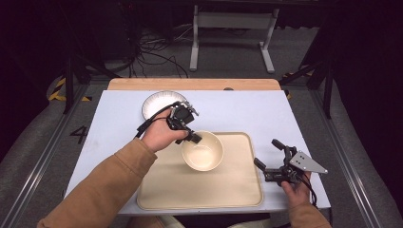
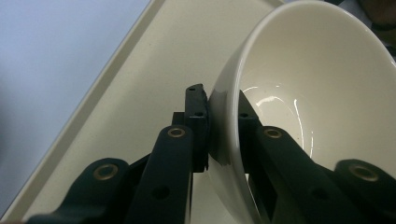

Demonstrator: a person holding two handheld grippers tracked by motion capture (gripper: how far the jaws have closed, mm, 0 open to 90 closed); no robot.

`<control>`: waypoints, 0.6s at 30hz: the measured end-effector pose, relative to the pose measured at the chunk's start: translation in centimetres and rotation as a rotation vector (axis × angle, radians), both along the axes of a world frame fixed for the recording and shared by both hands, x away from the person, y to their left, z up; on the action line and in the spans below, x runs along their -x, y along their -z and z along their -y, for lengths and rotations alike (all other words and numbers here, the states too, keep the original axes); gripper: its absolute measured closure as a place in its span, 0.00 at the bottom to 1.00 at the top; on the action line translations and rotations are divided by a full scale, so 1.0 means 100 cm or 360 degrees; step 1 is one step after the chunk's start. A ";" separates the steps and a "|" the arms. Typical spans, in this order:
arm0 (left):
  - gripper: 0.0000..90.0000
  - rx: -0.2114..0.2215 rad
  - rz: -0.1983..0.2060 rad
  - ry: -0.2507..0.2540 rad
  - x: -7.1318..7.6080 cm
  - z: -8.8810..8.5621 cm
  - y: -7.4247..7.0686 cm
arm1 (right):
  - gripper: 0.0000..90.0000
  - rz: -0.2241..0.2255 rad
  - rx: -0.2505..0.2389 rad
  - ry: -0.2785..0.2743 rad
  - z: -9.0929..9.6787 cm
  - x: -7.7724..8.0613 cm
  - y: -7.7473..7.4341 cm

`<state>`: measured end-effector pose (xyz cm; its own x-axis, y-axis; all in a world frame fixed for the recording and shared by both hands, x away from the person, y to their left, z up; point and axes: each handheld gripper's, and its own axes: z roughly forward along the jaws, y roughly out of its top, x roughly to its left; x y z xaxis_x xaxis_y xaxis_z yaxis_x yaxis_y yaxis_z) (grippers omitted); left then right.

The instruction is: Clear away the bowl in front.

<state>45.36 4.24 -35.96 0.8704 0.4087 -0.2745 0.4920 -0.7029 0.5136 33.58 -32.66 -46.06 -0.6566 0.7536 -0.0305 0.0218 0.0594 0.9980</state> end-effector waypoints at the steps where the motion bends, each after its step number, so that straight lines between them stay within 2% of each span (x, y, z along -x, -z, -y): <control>1: 0.91 -0.0006 -0.0010 -0.0011 0.000 0.001 0.002 | 0.01 0.0000 0.0000 0.0000 0.000 0.000 0.000; 6: 0.91 -0.0064 -0.0016 0.0004 0.000 0.003 0.013 | 0.01 0.0000 0.0000 0.0000 0.000 0.000 0.000; 11: 0.91 -0.0071 -0.0025 0.0008 0.000 0.005 0.020 | 0.01 -0.0001 -0.0002 0.0001 0.000 0.000 0.000; 18: 0.91 -0.0121 -0.0016 0.0011 0.000 0.007 0.029 | 0.01 -0.0002 -0.0003 0.0000 0.000 0.000 0.000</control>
<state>45.35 3.54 -38.87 0.8705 0.4229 -0.2518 0.4921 -0.7429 0.4538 33.59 -32.67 -46.06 -0.6569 0.7535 -0.0282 0.0230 0.0575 0.9981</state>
